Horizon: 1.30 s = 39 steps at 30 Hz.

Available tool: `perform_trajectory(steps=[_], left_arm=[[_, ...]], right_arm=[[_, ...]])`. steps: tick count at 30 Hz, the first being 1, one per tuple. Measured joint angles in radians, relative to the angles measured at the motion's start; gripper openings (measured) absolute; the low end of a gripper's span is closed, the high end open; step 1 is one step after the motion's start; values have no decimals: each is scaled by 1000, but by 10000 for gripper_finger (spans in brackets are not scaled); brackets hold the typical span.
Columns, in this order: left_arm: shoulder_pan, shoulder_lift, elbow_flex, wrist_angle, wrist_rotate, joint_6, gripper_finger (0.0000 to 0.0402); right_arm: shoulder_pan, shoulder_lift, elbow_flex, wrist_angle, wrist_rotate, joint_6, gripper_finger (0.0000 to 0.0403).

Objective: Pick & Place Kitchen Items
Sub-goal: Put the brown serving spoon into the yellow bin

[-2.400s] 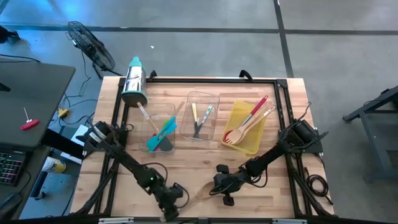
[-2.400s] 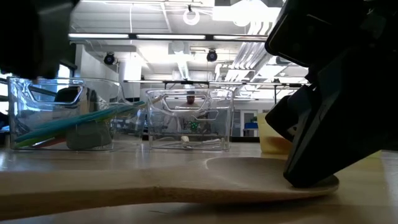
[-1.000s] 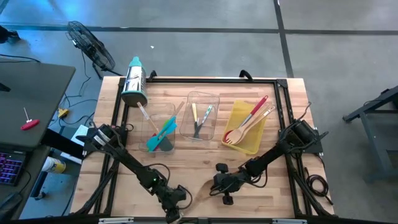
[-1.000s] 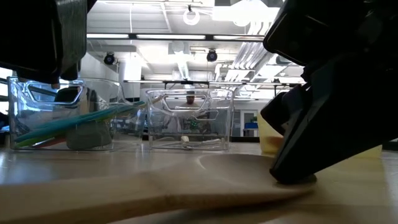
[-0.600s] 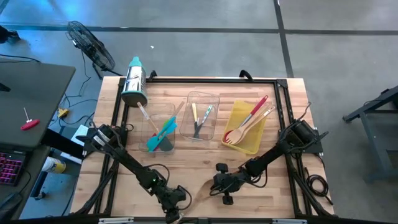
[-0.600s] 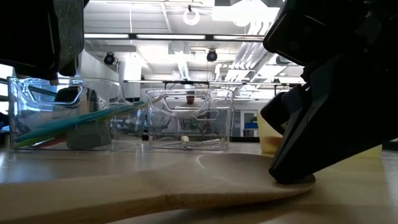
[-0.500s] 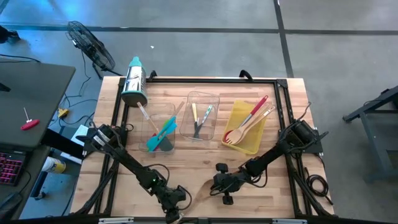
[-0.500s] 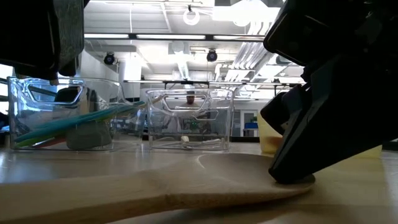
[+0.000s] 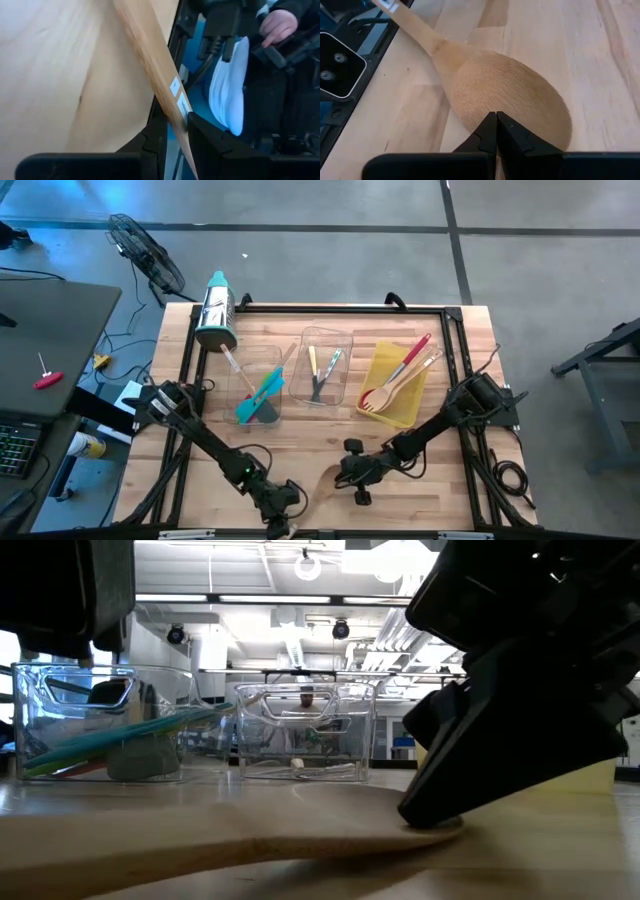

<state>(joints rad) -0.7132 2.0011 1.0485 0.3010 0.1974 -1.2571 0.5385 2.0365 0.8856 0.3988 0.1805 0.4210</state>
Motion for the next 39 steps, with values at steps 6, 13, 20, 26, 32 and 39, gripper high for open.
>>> perform_trajectory(steps=[6,13,20,26,32,39], left_arm=[[-1,2,-1,40,-28,1,66],[-1,2,-1,39,-46,3,66],[-1,2,0,39,-55,-4,66],[-1,1,0,40,-76,-5,65],[-1,1,0,40,-93,-7,66],[-1,1,0,40,-102,-7,67]], right_arm=[[-4,0,0,-1,4,-4,3],[-4,0,1,-1,5,-4,3],[-4,0,1,-2,8,-4,3],[-4,0,1,-2,19,-4,2],[-4,0,1,-2,19,-4,2],[-4,0,2,-2,22,-4,2]])
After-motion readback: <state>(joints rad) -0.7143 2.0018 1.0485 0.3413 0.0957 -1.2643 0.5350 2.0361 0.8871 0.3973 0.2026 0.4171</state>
